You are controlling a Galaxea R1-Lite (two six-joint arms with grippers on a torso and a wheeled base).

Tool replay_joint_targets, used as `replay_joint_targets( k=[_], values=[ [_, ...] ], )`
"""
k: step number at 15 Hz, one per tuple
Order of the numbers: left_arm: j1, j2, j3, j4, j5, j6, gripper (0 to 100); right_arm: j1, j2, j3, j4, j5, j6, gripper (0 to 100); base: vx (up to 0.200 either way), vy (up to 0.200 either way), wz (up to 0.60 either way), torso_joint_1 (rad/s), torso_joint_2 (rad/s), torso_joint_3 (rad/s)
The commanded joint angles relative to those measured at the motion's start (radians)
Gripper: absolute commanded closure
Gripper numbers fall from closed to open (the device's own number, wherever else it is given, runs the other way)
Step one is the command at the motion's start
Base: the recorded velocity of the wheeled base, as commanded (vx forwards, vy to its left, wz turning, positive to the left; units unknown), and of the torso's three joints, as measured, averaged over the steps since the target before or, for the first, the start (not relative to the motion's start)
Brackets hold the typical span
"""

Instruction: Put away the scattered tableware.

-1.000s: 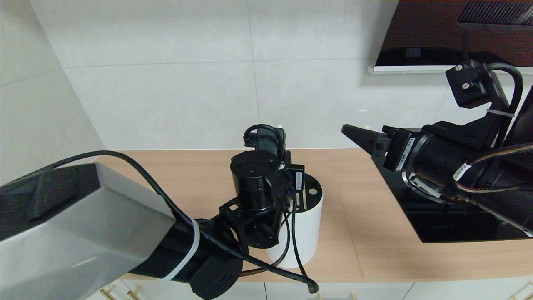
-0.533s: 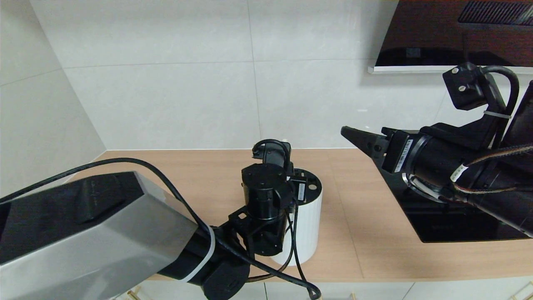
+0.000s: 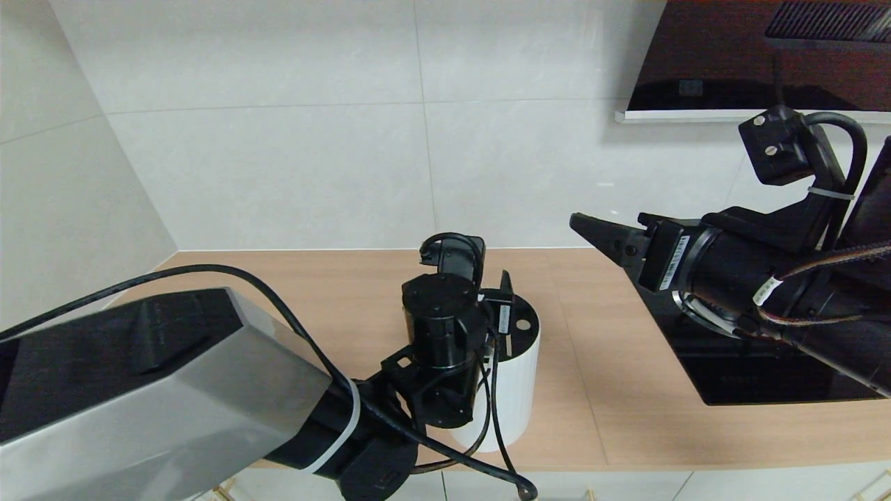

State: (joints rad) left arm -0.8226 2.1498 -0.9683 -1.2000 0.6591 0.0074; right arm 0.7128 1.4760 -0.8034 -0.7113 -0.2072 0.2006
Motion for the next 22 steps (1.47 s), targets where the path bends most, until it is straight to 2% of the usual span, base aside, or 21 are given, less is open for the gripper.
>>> replay_joint_targets(
  k=[1,5,8,11,13,16,18,19,21,22],
  values=[
    [-0.003,-0.018,0.003,-0.001,0.000,0.000,0,0.001,0.001,0.000,0.000,0.000,0.000,0,0.000,0.000,0.00,0.000,0.00,0.000],
    [-0.009,-0.047,0.023,-0.007,-0.003,0.000,0,0.001,0.001,0.003,-0.004,0.000,0.000,0,0.000,0.000,0.00,0.000,0.00,0.000],
    [-0.007,-0.206,0.060,-0.030,-0.021,0.005,0,0.001,-0.003,0.003,-0.005,0.000,-0.001,0,0.000,0.000,0.00,0.000,0.00,0.000],
    [0.003,-0.410,0.122,-0.029,-0.115,0.003,0,-0.004,-0.011,0.004,-0.005,0.000,-0.001,0,0.000,0.000,0.00,0.000,0.00,0.000],
    [0.037,-0.524,0.152,-0.027,-0.167,0.006,0,-0.027,-0.031,0.004,-0.005,0.000,0.000,0,0.000,0.000,0.00,0.000,0.00,0.000],
    [0.105,-0.685,0.174,0.033,-0.176,0.006,0,-0.064,-0.083,0.029,-0.008,-0.011,-0.001,0,0.000,0.000,0.00,0.000,0.00,0.000],
    [0.175,-0.869,0.230,0.148,-0.181,0.005,0,-0.093,-0.206,0.053,0.003,-0.006,-0.017,0,0.000,0.000,0.00,0.000,0.00,0.000],
    [0.227,-0.984,0.284,0.252,-0.191,0.000,0,-0.122,-0.270,0.113,0.001,-0.020,-0.027,0,0.000,0.000,0.00,0.000,0.00,0.000],
    [0.250,-1.228,0.365,0.477,-0.204,0.000,0,-0.220,-0.448,0.303,0.003,-0.034,-0.112,0,0.000,0.000,0.00,0.000,0.00,0.000],
    [0.283,-1.363,0.393,0.642,-0.211,0.000,0,-0.288,-0.566,0.391,0.004,-0.021,-0.130,0,0.000,0.000,0.00,0.000,0.00,0.000]
  ],
)
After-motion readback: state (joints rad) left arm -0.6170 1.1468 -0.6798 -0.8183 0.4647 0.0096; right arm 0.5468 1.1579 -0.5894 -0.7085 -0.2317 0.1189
